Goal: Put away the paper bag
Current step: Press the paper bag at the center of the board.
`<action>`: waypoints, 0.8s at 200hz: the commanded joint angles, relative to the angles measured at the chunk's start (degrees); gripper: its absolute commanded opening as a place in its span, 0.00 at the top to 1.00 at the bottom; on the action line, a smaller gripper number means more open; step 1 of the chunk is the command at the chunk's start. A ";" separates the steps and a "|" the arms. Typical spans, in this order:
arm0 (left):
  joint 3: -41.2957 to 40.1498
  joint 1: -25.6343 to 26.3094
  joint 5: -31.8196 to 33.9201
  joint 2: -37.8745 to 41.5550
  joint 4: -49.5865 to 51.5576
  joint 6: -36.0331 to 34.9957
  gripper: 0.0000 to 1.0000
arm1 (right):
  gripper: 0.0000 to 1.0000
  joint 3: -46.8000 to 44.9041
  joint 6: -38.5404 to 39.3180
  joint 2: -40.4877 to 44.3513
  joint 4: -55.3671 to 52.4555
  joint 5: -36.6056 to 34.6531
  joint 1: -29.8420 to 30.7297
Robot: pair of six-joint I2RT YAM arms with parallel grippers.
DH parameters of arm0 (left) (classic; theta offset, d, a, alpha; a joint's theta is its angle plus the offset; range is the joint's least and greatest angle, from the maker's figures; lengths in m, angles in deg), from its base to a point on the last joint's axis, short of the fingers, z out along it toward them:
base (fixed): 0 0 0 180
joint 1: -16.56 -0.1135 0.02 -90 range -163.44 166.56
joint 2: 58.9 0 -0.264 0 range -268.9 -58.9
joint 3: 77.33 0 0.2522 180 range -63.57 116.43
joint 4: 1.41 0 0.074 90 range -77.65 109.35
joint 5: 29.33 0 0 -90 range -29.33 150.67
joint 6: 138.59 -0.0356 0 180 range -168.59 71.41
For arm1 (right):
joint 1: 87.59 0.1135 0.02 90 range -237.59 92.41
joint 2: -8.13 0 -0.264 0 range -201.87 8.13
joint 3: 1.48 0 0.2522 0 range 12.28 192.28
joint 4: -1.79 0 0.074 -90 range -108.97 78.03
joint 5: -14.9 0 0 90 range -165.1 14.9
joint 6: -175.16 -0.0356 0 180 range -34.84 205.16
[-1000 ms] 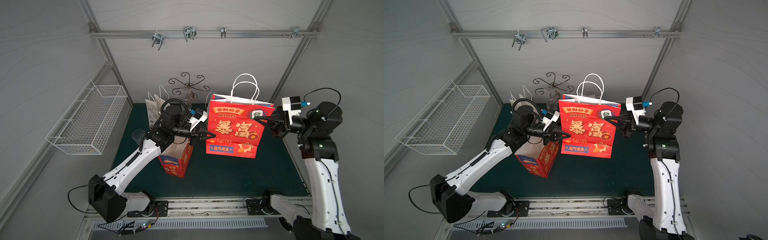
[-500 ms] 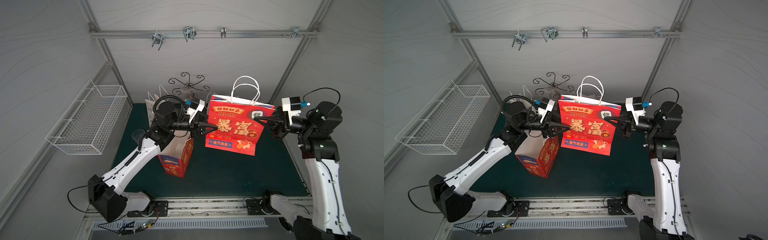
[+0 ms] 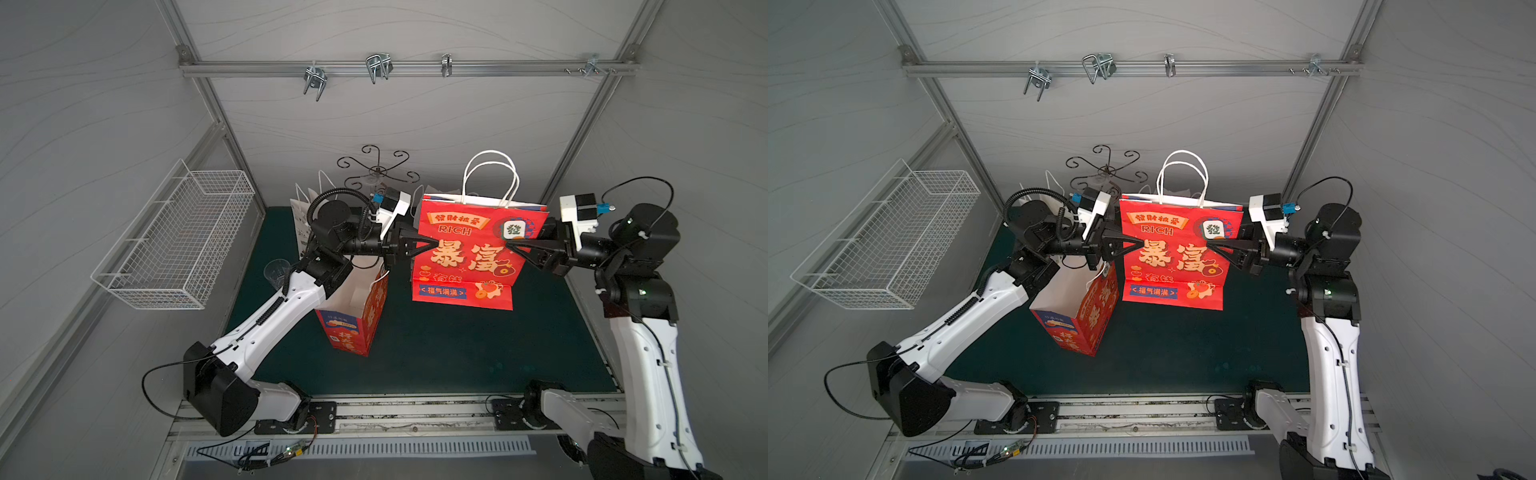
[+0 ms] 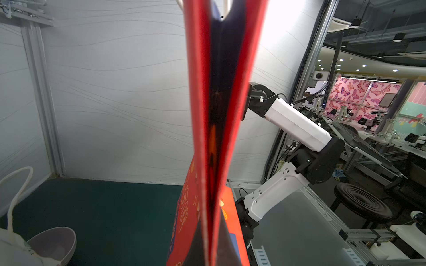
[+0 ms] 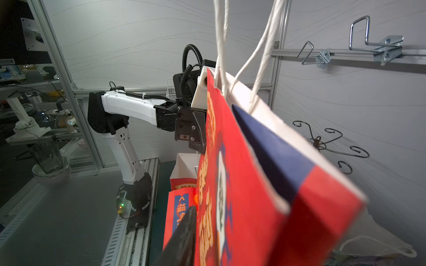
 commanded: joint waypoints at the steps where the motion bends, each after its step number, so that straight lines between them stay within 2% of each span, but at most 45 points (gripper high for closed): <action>1: 1.15 0.09 0.01 -0.48 -3.84 0.48 1.00 | 0.60 2.73 -2.08 0.47 1.33 -1.06 -0.38; 33: 0.17 0.04 -0.08 -0.84 -3.55 -0.44 1.00 | 0.69 3.85 -3.34 0.71 4.16 -4.54 -0.56; 55: -0.10 0.08 -0.16 -1.02 -1.47 -1.21 1.00 | 0.73 4.53 -4.19 0.57 5.09 -4.44 -0.60; 67: -0.16 0.11 -0.15 -1.19 -1.44 -1.29 1.00 | 0.81 4.47 -4.11 0.46 4.99 -4.07 -0.56; 86: -0.06 0.05 -0.16 -1.38 -1.47 -1.43 1.00 | 1.00 3.24 -3.39 0.80 5.00 -3.78 -0.58; 116: 0.48 0.05 -0.14 -1.54 -1.38 -1.54 1.00 | 1.00 2.38 -1.34 1.46 2.70 -4.30 -0.58; 118: 0.55 0.07 -0.16 -1.54 -1.35 -1.54 1.00 | 0.97 2.32 -0.97 1.50 2.13 -4.53 -0.63; 127: 1.10 -0.01 -0.29 -1.63 -1.37 -1.56 1.00 | 0.65 2.32 1.33 1.95 -1.44 -6.52 -0.65; 131: 1.32 0.01 -0.40 -1.63 -1.38 -1.56 1.00 | 0.57 2.22 2.68 2.20 -3.21 -7.39 -0.60; 145: 2.23 0.00 -0.76 -1.68 -1.91 -1.09 1.00 | 0.47 1.29 7.58 3.19 -8.78 -9.11 -0.64; 160: 2.77 -0.01 -1.38 -1.81 -2.49 -0.12 1.00 | 0.45 -0.51 8.16 3.80 -9.58 -9.89 -0.64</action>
